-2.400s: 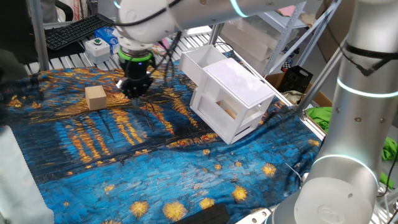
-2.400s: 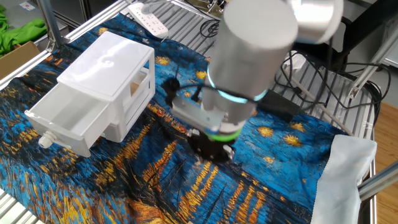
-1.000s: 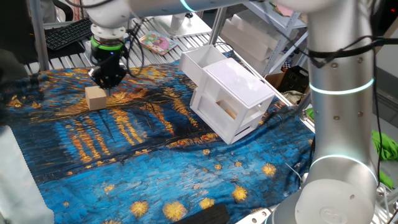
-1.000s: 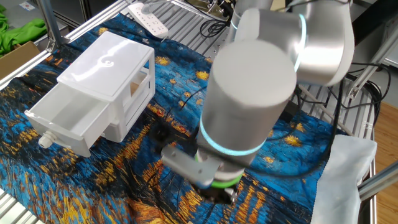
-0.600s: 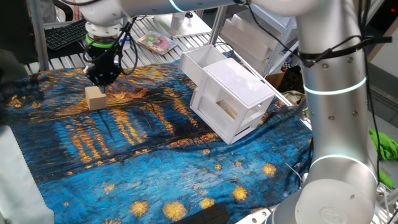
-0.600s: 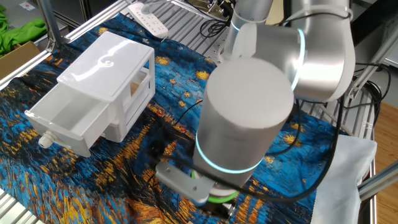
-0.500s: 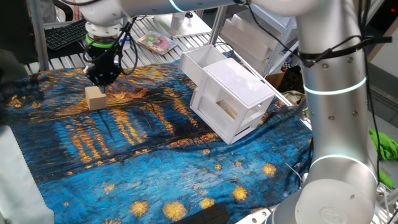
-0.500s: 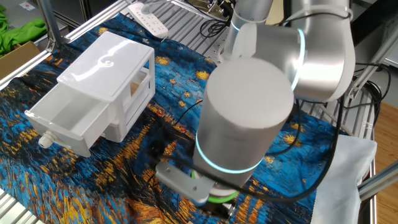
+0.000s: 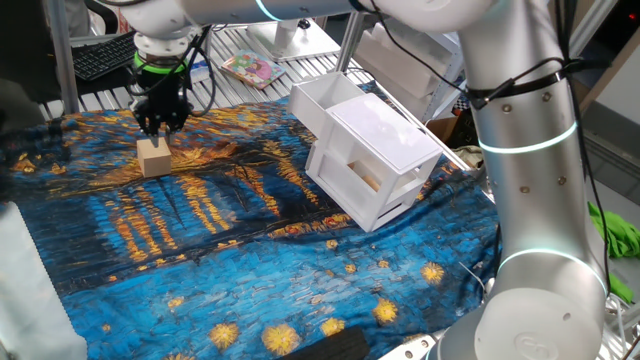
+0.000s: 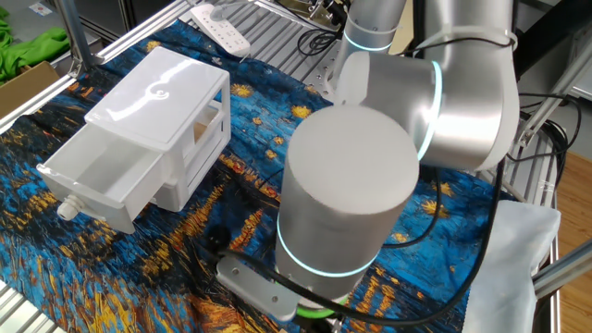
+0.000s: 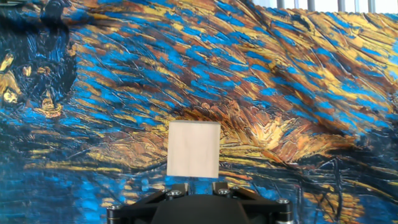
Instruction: Put things in the drawer
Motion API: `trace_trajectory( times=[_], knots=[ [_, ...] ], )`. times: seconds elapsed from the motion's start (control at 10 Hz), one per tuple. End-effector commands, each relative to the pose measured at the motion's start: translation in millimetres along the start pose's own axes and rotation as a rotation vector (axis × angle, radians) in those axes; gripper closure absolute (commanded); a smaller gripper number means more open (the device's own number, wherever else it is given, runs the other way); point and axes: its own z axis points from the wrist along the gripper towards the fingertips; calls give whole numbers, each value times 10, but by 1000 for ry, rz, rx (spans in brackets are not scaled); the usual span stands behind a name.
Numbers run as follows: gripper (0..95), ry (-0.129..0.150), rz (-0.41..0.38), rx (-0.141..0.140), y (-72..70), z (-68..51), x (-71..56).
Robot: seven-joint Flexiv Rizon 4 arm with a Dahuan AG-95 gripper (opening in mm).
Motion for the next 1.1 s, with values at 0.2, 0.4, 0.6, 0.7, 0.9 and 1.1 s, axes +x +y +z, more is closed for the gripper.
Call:
trace_trajectory(
  times=[0.2,0.4,0.6,0.7,0.9,1.1],
  knots=[
    [760,0,12,-2,40,23,-71],
    [760,6,17,-4,37,21,-75],
    [950,21,2,-2,36,21,-75],
    [950,25,-6,-1,36,21,-75],
    [950,40,-25,3,36,21,-75],
    [950,54,-44,1,36,21,-75]
  ],
)
